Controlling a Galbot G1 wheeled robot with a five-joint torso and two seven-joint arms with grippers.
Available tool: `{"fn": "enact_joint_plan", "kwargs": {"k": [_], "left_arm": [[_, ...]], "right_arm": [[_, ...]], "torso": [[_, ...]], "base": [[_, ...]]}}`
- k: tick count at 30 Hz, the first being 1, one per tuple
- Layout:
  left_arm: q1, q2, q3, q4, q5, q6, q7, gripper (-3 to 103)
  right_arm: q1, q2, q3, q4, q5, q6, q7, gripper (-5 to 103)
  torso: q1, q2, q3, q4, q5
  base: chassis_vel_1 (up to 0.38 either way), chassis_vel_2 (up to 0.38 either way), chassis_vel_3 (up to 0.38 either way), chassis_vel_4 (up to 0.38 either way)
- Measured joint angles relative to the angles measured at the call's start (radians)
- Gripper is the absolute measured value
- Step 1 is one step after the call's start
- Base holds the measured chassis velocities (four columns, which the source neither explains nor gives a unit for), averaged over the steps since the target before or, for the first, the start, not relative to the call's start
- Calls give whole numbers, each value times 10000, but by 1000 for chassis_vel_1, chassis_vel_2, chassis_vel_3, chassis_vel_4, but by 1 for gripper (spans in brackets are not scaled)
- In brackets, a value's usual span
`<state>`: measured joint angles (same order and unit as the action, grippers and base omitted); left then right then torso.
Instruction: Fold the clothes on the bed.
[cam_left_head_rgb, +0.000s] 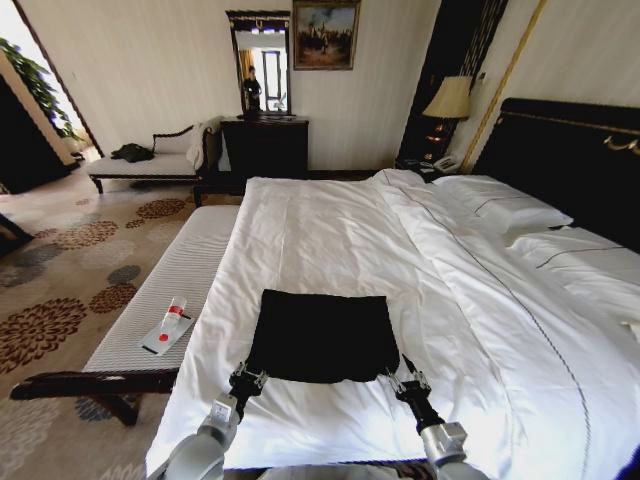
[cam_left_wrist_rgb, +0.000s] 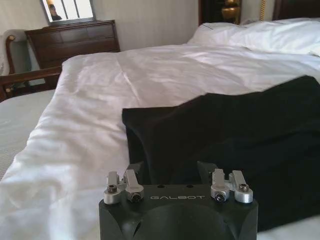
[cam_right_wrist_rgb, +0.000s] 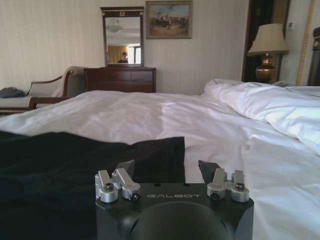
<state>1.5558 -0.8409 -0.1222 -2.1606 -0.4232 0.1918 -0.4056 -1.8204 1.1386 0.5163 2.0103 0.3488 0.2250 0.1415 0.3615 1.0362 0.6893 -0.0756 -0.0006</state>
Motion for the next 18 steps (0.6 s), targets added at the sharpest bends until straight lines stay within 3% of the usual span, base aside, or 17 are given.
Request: {"fn": "enact_joint_plan", "kwargs": {"k": [1,4,6,7,10,18], "left_arm": [[0,0,0,0,0,0,0,60],[-601,-123,-257,264,-904,0,-182,77],[-766,-155,-293,364,-1205,9,-189,82],[-919,-181,-298,473,-1427,24,-189,82],[-1861,-360,-126,1196,-2120,38,-172,97],[-4104,-1243,93,2754,-3465,137,-5,100]], "right_arm": [[0,0,0,0,0,0,0,70],[329,-109,188,460,772,-462,273,85],[489,-135,209,569,913,-608,378,85],[587,-152,219,623,995,-695,442,90],[973,-317,272,745,1355,-1118,739,100],[1062,-337,411,644,1451,-1433,1002,100]], "torso": [[0,0,0,0,0],[1,0,1,-1,-1],[2,0,1,0,-1],[2,0,1,2,0],[2,0,1,3,1],[3,-1,2,-2,1]], "base": [[0,0,0,0],[0,0,0,0],[0,0,0,0],[0,0,0,0],[0,0,0,0],[0,0,0,0]]}}
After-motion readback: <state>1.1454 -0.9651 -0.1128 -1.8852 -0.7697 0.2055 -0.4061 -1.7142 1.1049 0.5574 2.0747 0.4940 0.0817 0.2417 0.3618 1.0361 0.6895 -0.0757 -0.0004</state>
